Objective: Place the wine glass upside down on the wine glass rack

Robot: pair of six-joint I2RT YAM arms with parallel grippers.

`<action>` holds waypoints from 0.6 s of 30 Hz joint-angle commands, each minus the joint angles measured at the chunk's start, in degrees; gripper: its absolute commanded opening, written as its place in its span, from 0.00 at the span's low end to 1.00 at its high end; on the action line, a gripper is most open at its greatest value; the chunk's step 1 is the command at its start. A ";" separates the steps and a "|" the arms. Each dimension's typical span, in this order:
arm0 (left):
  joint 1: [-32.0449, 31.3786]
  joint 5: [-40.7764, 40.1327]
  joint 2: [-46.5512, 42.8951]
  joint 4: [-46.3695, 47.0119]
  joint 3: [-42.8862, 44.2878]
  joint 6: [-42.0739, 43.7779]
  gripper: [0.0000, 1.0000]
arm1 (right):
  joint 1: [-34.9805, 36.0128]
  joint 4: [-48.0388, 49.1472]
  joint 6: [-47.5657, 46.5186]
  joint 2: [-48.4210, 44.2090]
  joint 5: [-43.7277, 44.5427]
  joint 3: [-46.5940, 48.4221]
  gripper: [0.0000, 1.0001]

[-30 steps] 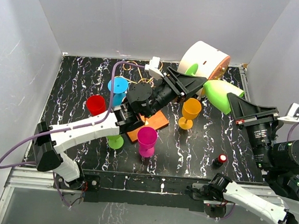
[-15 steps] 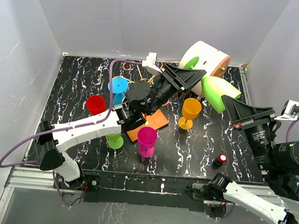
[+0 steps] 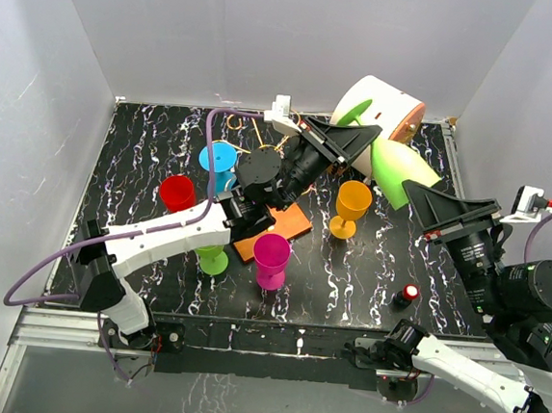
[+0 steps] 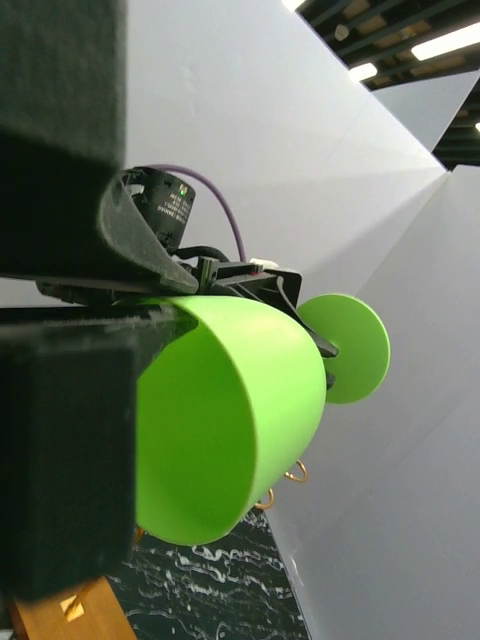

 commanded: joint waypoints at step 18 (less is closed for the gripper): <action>-0.28 3.95 -16.27 -14.56 -2.68 39.60 0.00 | 0.06 -23.98 -1.15 -1.27 11.06 10.56 0.79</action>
